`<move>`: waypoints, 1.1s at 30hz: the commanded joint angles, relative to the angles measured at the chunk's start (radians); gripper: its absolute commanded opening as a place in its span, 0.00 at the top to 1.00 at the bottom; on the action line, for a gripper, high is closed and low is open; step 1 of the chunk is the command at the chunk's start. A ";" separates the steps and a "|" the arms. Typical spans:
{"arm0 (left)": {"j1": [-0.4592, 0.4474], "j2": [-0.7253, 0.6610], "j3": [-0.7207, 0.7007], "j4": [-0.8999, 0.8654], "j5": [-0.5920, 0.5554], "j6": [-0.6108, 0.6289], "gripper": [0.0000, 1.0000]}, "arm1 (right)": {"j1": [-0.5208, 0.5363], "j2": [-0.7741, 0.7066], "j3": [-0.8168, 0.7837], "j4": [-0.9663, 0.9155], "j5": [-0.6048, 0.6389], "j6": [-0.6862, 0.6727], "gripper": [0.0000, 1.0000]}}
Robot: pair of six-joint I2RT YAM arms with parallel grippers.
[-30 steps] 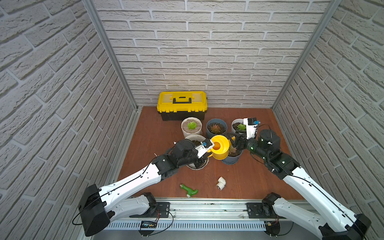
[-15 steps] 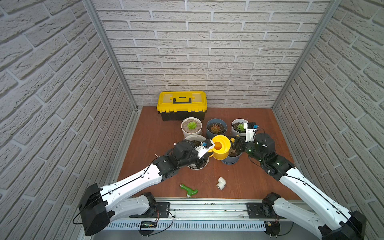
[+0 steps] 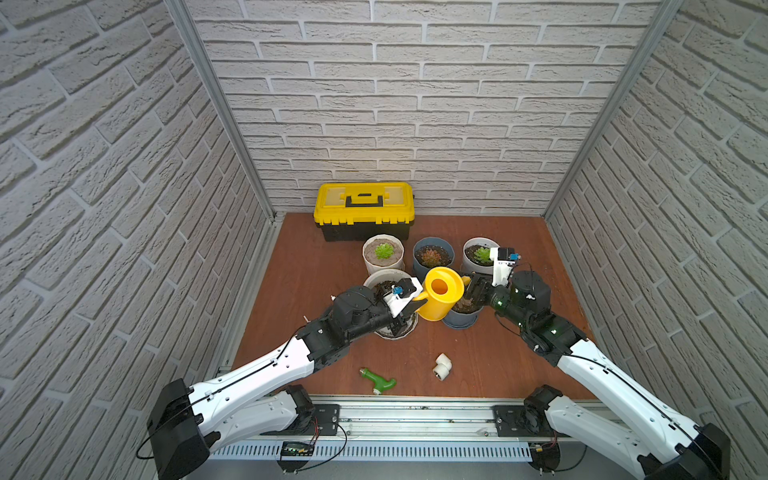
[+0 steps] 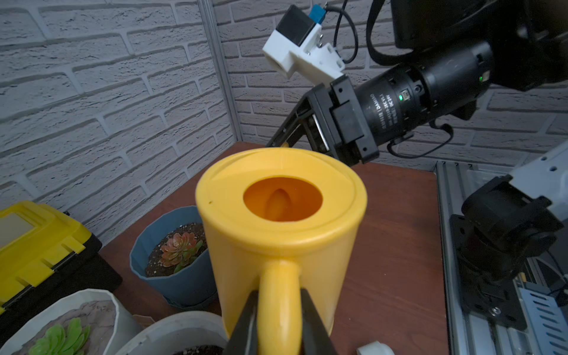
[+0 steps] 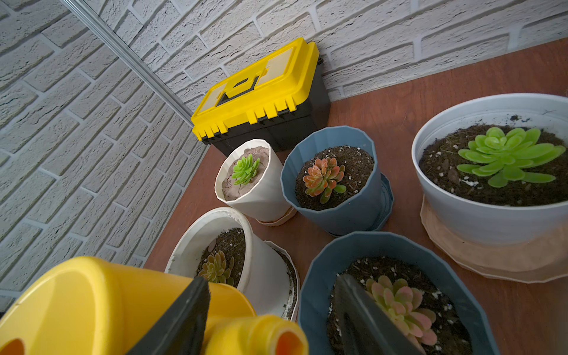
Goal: Water the succulent around the soil edge
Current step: Pick up the watering can from the center of the board, then water the soil of the potted plant with water.
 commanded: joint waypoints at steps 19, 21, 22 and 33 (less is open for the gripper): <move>0.045 -0.210 -0.067 0.122 -0.095 -0.033 1.00 | -0.014 -0.029 0.175 -0.207 -0.082 -0.213 0.26; 0.069 -0.249 -0.071 0.048 -0.127 -0.048 1.00 | -0.014 -0.058 0.196 -0.225 -0.114 -0.247 0.26; 0.077 -0.267 -0.077 0.014 -0.148 -0.057 1.00 | -0.014 -0.078 0.201 -0.228 -0.127 -0.259 0.26; 0.084 -0.462 0.008 -0.451 -0.374 -0.105 1.00 | -0.013 -0.280 0.023 -0.070 -0.200 -0.301 0.10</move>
